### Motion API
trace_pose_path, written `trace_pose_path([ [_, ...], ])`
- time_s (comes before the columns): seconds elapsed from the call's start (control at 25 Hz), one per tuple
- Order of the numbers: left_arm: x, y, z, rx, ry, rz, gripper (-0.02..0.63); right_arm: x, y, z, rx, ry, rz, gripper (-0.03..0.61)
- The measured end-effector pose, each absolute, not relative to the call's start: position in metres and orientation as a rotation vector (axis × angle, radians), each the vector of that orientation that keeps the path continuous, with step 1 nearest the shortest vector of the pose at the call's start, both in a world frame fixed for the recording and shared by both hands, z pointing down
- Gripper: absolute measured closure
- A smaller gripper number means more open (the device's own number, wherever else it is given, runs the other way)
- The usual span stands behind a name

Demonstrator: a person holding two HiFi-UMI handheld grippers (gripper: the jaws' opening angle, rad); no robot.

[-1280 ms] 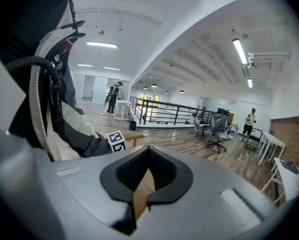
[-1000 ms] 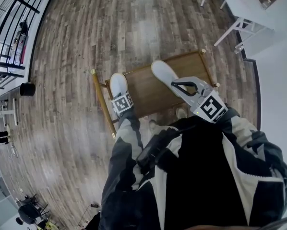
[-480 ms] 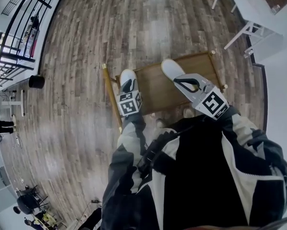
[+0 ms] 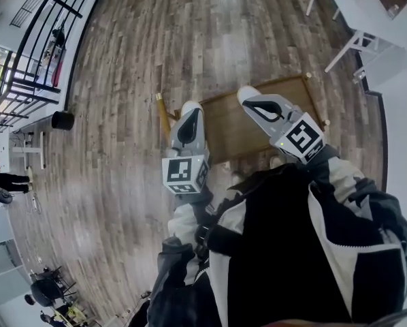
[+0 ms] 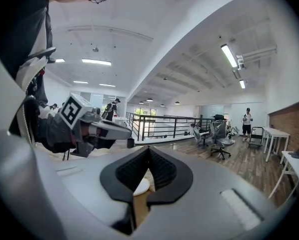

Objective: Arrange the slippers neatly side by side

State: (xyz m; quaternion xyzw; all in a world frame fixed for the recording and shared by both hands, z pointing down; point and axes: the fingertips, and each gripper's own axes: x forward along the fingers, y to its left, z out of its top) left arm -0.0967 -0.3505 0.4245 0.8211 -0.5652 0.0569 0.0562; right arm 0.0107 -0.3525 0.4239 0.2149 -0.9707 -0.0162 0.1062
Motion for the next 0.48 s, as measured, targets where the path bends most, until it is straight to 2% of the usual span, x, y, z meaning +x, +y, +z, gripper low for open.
trace_pose_path([
  [0.48,-0.094,-0.324,0.389,2.654,-1.638,0.091,0.597,-0.009,-0.345,0.411,0.707,-2.873,-0.026,0.574],
])
